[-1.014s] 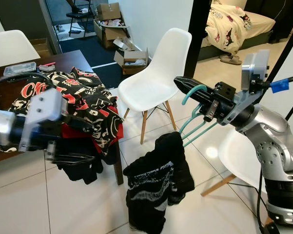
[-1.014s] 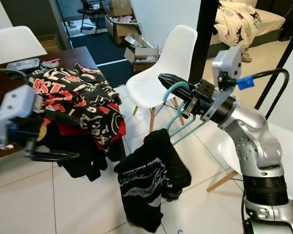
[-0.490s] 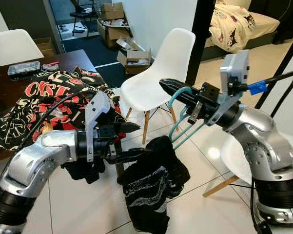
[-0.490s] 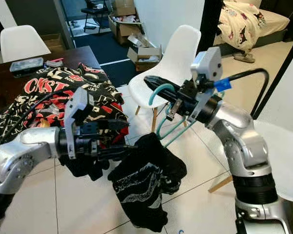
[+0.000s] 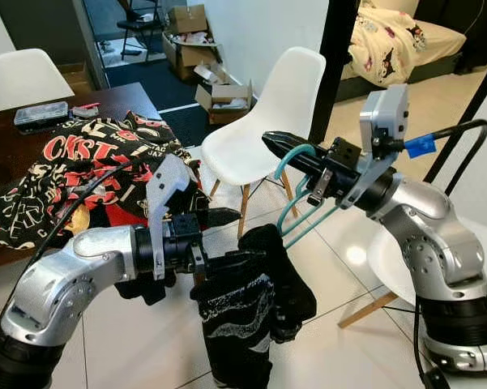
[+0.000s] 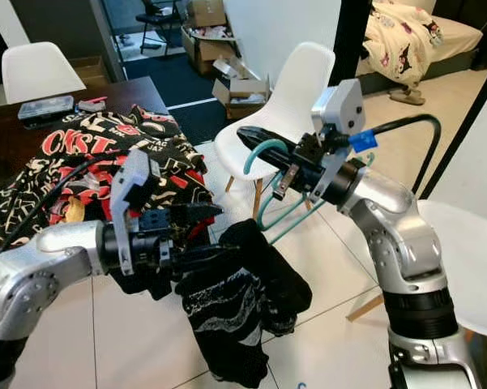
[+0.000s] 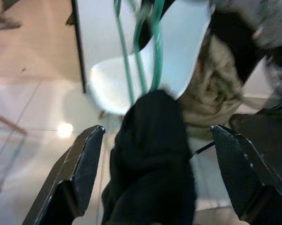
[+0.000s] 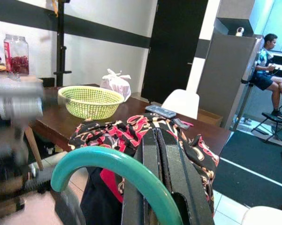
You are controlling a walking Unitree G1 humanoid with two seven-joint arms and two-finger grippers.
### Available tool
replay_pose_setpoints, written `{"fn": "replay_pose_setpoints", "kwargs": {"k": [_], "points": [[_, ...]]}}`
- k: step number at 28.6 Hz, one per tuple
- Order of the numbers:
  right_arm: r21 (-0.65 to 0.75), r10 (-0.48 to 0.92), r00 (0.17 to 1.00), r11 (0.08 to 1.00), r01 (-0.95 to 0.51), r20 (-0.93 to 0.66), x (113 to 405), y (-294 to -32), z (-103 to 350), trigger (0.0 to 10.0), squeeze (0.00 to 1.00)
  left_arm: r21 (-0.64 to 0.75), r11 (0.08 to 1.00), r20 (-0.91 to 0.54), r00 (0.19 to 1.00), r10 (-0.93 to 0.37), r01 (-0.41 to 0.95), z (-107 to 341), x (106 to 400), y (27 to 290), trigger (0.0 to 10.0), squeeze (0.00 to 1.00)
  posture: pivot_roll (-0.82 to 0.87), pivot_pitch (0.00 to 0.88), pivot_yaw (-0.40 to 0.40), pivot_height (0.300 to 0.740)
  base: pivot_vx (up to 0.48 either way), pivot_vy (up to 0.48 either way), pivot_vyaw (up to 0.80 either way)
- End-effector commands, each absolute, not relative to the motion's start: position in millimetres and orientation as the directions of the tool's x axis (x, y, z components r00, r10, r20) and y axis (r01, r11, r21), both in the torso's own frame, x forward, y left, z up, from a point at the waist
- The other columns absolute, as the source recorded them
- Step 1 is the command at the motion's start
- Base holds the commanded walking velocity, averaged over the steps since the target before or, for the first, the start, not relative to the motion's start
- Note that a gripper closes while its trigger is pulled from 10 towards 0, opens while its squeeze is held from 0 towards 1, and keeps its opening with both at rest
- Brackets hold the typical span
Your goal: Hang hanger
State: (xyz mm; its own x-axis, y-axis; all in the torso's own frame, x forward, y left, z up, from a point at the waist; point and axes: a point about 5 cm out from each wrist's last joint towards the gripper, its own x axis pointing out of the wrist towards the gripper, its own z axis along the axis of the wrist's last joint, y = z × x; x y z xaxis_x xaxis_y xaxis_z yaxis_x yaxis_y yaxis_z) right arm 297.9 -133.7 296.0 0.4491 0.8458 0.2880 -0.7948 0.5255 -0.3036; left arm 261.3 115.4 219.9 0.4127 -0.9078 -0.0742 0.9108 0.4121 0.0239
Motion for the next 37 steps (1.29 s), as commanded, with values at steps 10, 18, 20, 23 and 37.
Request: {"fn": "replay_pose_setpoints", "kwargs": {"k": [10, 18, 20, 23, 37], "points": [[-0.327, 0.848, 0.422, 0.517, -0.791, 0.32, 295, -130, 307, 0.0, 0.0, 0.009, 0.505, -0.267, 0.489, -0.831, 0.863, 174, 261, 115, 0.0, 0.0, 0.09, 0.075, 0.027, 0.74, 0.0, 0.0, 0.0], [-0.329, 0.844, 0.413, 0.519, -0.789, 0.34, 292, -130, 312, 0.0, 0.0, 0.025, 0.526, -0.317, 0.506, -0.802, 0.85, 165, 264, 124, 0.0, 0.0, 0.08, 0.069, 0.036, 0.74, 0.0, 0.0, 0.0], [-0.33, 0.844, 0.409, 0.518, -0.789, 0.347, 292, -131, 313, 0.0, 0.0, 0.031, 0.527, -0.313, 0.508, -0.802, 0.85, 166, 265, 125, 0.0, 0.0, 0.08, 0.067, 0.036, 0.74, 0.0, 0.0, 0.0], [-0.328, 0.843, 0.403, 0.516, -0.791, 0.356, 291, -131, 314, 0.0, 0.0, 0.052, 0.509, -0.282, 0.502, -0.818, 0.859, 174, 267, 128, 0.0, 0.0, 0.08, 0.062, 0.036, 0.74, 0.0, 0.0, 0.0], [-0.18, 0.828, 0.39, 0.489, -0.854, 0.403, 290, -113, 299, 10.0, 0.19, 0.308, 0.16, -0.136, 0.21, -0.968, 0.938, 321, 261, 203, 0.0, 0.0, 0.1, 0.047, 0.05, 0.74, 0.0, 0.0, 0.0]]}}
